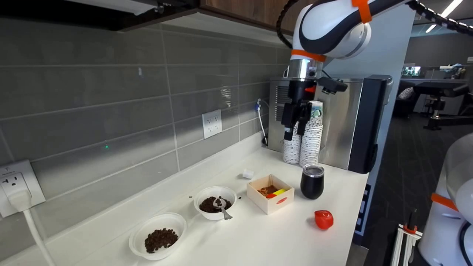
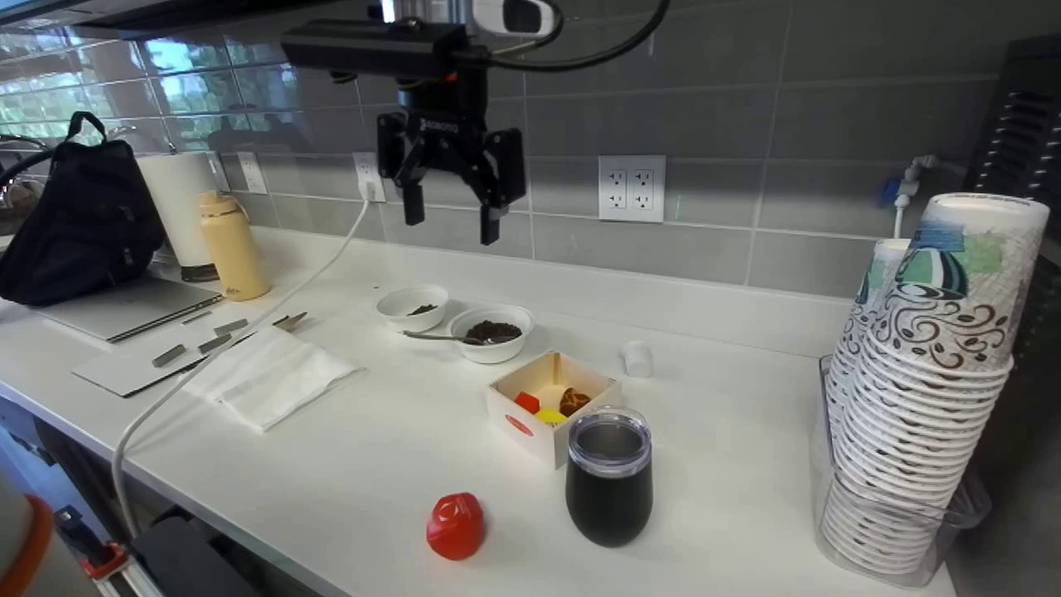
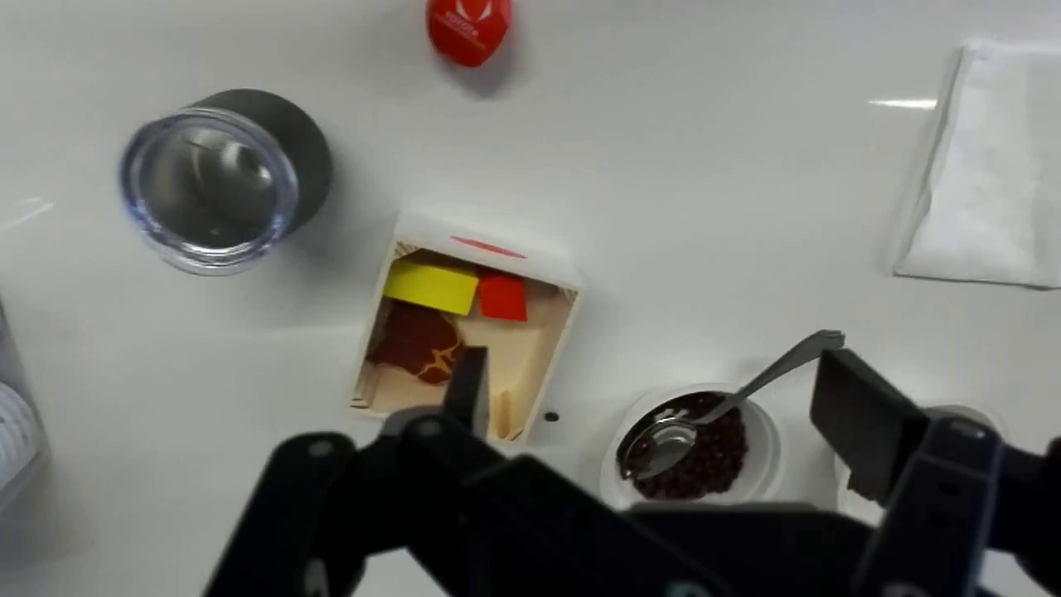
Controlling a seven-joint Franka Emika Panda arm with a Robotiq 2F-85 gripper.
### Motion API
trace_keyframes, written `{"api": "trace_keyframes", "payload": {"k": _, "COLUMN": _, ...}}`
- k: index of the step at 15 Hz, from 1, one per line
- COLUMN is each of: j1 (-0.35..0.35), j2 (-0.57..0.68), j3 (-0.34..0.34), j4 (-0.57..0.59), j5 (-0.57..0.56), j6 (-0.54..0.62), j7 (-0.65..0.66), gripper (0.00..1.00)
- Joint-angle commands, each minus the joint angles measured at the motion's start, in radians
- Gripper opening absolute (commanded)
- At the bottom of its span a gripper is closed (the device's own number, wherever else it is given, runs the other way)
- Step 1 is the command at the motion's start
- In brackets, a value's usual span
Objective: Fold the white napkin.
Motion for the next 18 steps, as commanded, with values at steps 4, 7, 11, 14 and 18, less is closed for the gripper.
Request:
{"api": "trace_keyframes", "payload": {"k": 4, "j1": 0.195, "j2": 0.05, "j3": 0.244, "j4": -0.104, "j5": 0.171, "j6": 0.151, "j7": 0.242, "gripper": 1.0}}
{"api": "trace_keyframes", "payload": {"k": 7, "j1": 0.273, "j2": 0.123, "j3": 0.392, "j4": -0.112, "j5": 0.21, "j6": 0.229, "j7": 0.418, "gripper": 1.0}}
{"api": "trace_keyframes", "payload": {"k": 11, "j1": 0.336, "j2": 0.25, "j3": 0.57, "j4": -0.091, "j5": 0.195, "j6": 0.36, "j7": 0.681, "gripper": 1.0}}
{"api": "trace_keyframes", "payload": {"k": 14, "j1": 0.348, "j2": 0.378, "j3": 0.654, "j4": -0.068, "j5": 0.161, "j6": 0.459, "j7": 0.81, "gripper": 1.0}}
{"api": "trace_keyframes", "payload": {"k": 18, "j1": 0.34, "j2": 0.546, "j3": 0.69, "j4": -0.053, "j5": 0.081, "j6": 0.617, "j7": 0.878, "gripper": 1.0}}
